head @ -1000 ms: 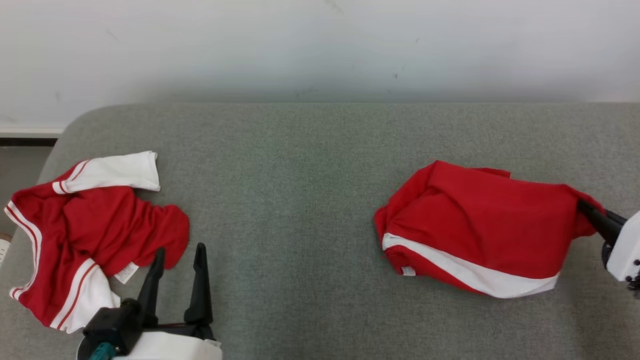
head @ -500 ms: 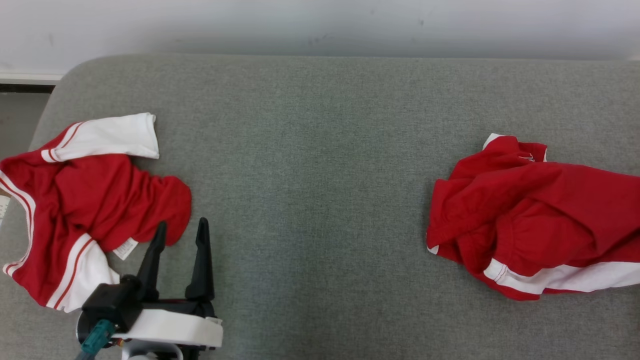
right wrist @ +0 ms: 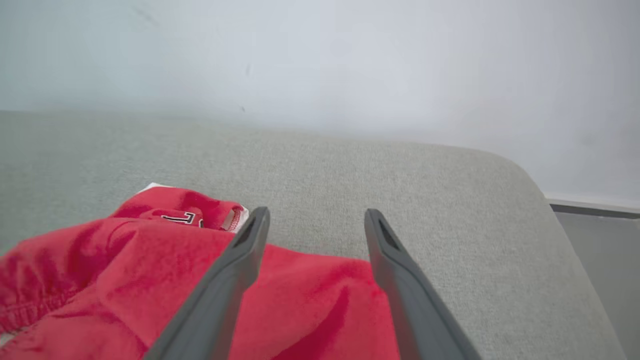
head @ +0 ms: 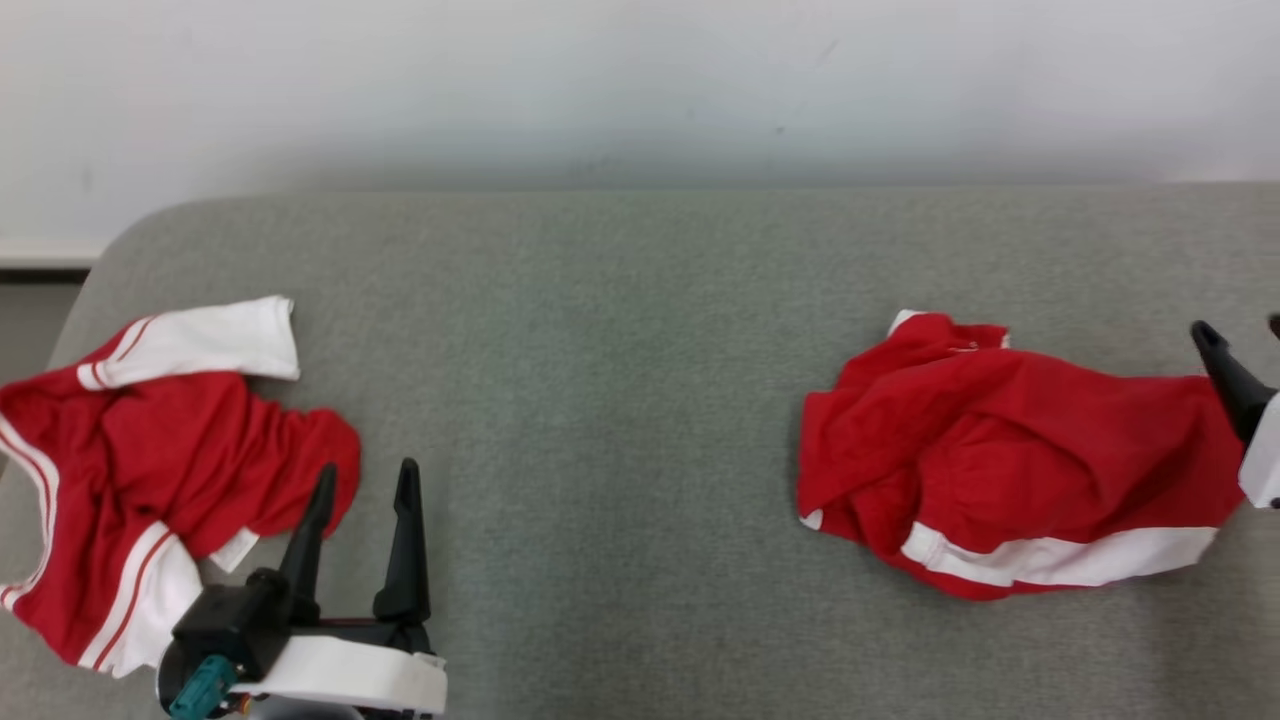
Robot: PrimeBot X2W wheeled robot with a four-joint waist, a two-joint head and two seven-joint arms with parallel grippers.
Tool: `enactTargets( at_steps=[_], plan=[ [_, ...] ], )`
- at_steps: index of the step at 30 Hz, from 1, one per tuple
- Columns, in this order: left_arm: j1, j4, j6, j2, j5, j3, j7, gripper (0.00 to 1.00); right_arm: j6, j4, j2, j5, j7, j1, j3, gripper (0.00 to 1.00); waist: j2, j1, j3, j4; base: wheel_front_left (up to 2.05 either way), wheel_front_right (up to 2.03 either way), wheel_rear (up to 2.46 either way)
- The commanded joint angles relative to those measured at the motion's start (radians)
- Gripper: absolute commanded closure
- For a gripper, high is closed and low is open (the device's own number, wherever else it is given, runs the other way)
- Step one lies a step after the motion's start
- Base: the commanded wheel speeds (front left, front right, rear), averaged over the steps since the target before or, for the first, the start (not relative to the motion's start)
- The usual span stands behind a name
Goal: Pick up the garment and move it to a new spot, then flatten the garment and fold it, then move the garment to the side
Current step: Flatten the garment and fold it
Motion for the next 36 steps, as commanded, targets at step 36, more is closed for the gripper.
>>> enactTargets(
  at_steps=[36],
  plan=[
    [0.084, 0.044, -0.037, 0.003, -0.037, -0.087, -0.001, 0.0, -0.002, -0.313, 0.343, -0.282, -0.655, 0.503, -0.081, 0.0, 0.0, 0.0001, -0.156, -0.167, 0.0, 0.0, 0.0]
  ],
)
